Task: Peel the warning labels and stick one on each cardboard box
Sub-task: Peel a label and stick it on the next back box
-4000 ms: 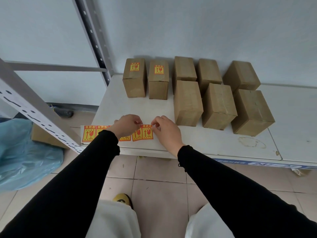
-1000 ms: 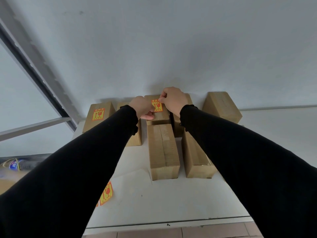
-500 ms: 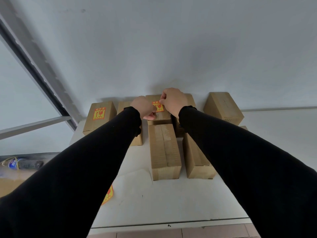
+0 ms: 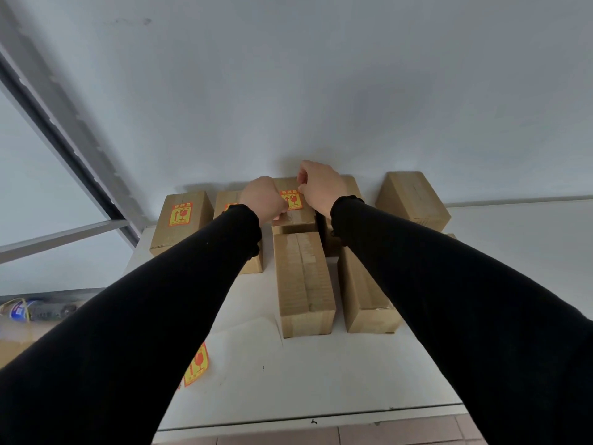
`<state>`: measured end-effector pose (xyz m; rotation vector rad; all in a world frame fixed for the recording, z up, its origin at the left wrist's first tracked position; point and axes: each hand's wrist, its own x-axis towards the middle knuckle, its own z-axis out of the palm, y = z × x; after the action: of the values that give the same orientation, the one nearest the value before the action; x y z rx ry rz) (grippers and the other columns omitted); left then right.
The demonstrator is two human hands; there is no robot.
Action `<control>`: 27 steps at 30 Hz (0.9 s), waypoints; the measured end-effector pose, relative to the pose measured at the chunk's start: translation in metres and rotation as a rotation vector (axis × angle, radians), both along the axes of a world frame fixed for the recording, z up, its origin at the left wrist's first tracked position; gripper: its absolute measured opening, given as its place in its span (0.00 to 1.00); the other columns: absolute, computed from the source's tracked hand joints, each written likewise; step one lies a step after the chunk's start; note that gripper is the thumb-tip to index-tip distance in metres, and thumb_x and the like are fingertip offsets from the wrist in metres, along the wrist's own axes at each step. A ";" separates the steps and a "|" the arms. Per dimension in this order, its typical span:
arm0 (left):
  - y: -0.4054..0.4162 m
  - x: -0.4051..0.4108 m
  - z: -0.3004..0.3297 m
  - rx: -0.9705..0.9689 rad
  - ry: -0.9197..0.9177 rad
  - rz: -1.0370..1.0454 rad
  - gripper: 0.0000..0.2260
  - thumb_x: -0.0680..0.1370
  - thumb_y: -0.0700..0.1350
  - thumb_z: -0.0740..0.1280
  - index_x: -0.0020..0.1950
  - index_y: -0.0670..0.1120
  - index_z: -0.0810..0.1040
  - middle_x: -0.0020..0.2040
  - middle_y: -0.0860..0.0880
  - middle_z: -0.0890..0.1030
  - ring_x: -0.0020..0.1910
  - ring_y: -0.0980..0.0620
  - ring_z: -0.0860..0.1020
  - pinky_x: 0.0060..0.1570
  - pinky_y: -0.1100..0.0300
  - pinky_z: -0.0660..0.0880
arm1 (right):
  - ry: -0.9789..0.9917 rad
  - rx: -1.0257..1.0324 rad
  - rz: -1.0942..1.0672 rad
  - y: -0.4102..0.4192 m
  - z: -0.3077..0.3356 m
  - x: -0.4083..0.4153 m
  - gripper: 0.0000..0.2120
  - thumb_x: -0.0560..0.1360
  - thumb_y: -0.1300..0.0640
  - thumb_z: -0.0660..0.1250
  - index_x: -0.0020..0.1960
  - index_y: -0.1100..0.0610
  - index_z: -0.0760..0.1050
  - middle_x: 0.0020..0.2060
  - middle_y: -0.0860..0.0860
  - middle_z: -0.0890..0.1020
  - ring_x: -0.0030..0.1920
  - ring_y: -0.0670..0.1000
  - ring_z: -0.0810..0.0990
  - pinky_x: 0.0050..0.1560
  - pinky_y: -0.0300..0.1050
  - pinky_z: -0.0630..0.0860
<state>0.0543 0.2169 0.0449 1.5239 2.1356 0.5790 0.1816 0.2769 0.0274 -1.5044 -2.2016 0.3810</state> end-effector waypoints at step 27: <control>-0.054 -0.026 0.019 0.182 0.109 -0.110 0.11 0.78 0.38 0.65 0.59 0.48 0.78 0.54 0.49 0.80 0.49 0.52 0.78 0.43 0.63 0.73 | -0.058 -0.007 0.130 -0.066 0.041 0.036 0.11 0.81 0.56 0.63 0.62 0.51 0.79 0.56 0.48 0.81 0.53 0.47 0.77 0.50 0.38 0.70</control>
<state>0.0279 0.1624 0.0634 1.7966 2.1107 0.6814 0.2176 0.2110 0.0683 -1.3969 -2.3530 0.3908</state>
